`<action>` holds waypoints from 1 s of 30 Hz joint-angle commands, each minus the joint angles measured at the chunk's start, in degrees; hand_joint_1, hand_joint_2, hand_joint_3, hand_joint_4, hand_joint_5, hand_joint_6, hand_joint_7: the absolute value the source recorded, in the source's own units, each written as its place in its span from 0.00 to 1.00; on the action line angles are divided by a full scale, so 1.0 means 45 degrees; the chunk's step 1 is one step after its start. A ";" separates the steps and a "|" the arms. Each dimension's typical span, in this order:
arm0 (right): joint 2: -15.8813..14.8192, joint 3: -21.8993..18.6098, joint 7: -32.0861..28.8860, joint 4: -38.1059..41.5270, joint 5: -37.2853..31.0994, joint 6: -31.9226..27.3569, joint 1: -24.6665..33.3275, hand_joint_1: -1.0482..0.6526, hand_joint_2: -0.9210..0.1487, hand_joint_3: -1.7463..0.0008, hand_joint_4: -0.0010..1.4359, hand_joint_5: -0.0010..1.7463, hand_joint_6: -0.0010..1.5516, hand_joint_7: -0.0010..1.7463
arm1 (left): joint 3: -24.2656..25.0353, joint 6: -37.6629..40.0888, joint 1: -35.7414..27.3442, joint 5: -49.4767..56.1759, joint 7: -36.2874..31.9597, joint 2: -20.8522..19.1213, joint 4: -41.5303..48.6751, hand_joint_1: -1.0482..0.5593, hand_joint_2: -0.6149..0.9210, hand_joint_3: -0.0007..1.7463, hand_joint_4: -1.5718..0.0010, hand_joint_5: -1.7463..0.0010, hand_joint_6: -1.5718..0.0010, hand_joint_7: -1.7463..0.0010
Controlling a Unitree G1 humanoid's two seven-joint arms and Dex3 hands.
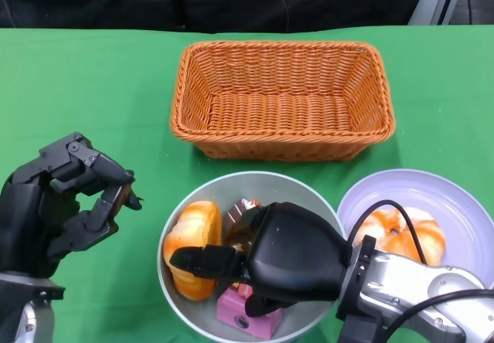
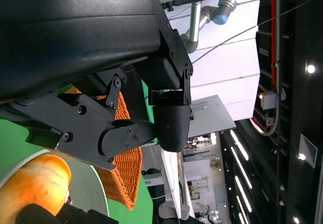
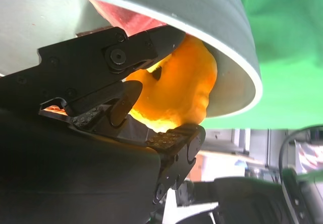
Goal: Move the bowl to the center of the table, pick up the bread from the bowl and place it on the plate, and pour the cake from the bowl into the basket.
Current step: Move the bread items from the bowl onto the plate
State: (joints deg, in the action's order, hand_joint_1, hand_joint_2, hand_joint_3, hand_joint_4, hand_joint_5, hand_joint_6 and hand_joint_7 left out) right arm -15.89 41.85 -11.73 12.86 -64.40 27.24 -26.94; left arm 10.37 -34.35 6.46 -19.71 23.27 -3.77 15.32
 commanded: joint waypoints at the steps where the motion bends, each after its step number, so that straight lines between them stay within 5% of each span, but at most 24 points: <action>1: -0.0153 0.0128 0.0540 -0.0167 0.0019 -0.0215 0.0232 0.22 0.03 1.00 0.70 0.05 0.32 0.02 | 0.0107 -0.0137 0.0086 0.0024 0.0066 -0.0199 0.0010 0.56 0.87 0.43 0.46 0.16 0.44 0.35; 9: -0.0033 0.0283 0.0585 -0.0245 -0.0267 -0.0599 0.0289 0.22 0.03 1.00 0.76 0.10 0.39 0.02 | 0.0125 -0.0370 0.0132 -0.0005 0.0209 -0.0187 0.0226 0.56 0.87 0.44 0.47 0.15 0.44 0.35; 13: 0.0114 0.0386 0.0656 -0.0265 -0.0312 -0.0980 0.0387 0.25 0.02 1.00 0.59 0.39 0.39 0.00 | 0.0106 -0.0374 0.0109 0.0054 0.0165 -0.0208 0.0183 0.57 0.87 0.44 0.47 0.15 0.44 0.35; 19: 0.0280 0.0633 0.0826 -0.0177 -0.0570 -0.1490 0.0338 0.23 0.02 1.00 0.55 0.45 0.37 0.00 | 0.0082 -0.0233 0.0048 0.0001 0.0177 -0.0218 0.0092 0.56 0.87 0.45 0.47 0.15 0.44 0.34; 24: 0.0483 0.0801 0.0732 0.0157 -0.0561 -0.1536 0.0217 0.24 0.01 0.99 0.54 0.44 0.37 0.00 | 0.0065 -0.0335 0.0032 0.0153 0.0105 -0.0210 0.0108 0.57 0.87 0.45 0.47 0.15 0.44 0.34; 30: 0.0643 0.0942 -0.0130 0.0829 -0.0420 -0.1378 0.0096 0.32 0.02 1.00 0.69 0.25 0.47 0.01 | 0.0081 -0.0416 0.0053 0.0185 0.0176 -0.0203 0.0198 0.57 0.87 0.45 0.47 0.15 0.44 0.33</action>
State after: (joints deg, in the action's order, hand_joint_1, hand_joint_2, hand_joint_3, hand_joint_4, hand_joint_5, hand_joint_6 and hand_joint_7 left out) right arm -12.20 45.73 -12.91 14.88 -66.36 20.76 -26.53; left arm 10.31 -35.57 6.45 -18.78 23.81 -3.80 15.95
